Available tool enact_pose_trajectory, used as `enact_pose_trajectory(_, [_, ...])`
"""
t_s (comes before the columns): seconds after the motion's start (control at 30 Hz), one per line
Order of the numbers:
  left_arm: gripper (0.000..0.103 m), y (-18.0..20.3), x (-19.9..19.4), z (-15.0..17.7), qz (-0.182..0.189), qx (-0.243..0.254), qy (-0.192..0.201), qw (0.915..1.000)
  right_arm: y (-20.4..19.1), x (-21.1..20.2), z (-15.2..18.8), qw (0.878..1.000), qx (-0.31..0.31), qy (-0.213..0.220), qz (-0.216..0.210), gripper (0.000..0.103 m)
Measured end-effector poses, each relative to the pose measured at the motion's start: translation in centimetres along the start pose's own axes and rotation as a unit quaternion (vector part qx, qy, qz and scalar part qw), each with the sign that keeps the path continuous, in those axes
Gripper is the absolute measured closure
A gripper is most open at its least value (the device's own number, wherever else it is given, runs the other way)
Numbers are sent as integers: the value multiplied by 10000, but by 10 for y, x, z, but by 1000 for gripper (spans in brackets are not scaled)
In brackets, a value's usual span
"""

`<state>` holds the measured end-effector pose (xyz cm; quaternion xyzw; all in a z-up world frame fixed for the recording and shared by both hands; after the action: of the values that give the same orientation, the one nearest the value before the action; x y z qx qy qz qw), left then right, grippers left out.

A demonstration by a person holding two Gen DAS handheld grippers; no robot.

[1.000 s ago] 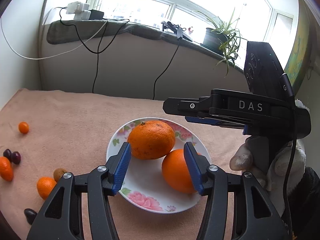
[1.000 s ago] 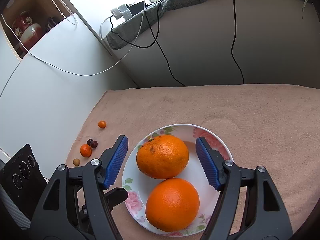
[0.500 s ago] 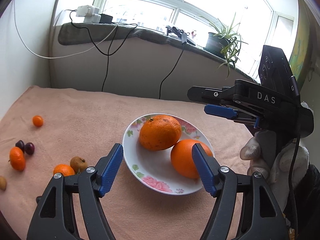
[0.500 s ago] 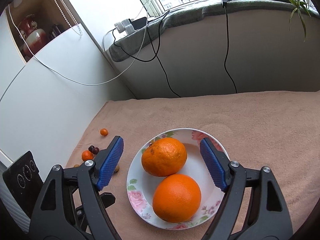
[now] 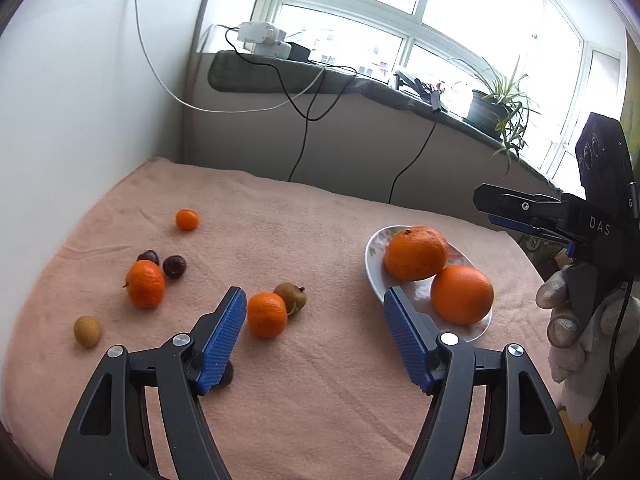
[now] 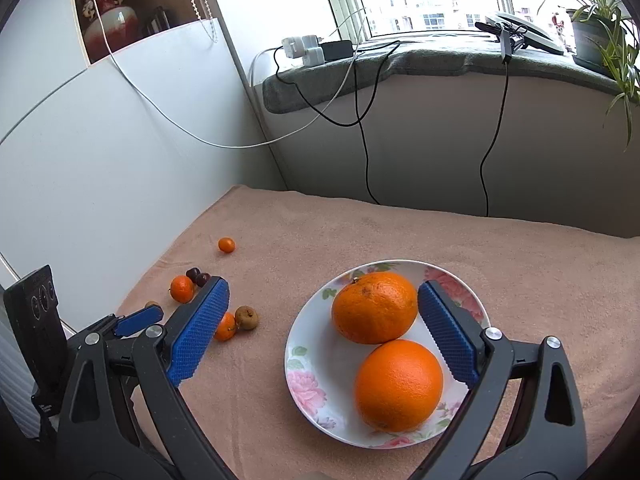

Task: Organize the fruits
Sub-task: 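Move the right gripper toward the small tangerine beside the brown fruit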

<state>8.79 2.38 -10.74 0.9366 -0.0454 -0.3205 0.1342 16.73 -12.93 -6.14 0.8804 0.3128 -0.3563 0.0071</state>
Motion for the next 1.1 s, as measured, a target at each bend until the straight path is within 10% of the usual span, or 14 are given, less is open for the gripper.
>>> enact_pose_trajectory(0.53, [32,-115,-32,25,-1001,-694,30,9926,-97,39,28,9919,-1081,-414,-532,7])
enact_pose_trajectory(1.1, [34,-153,-24,37,-1108,-995,-64,9888,-130,101,60,9798,-1455,-1177,-706,56])
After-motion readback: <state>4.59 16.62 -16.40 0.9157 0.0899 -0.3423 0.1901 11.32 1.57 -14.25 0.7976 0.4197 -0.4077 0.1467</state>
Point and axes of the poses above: each gripper's, at about its wrist camera, not at the fingertips, and x roughly the way its jaws point, y to its right, z to its underside, the point moved 9 cm from there along x, roughly the way its jaws point, and after that the axes turned 2 degrees about -x, right-handed, at the moved point
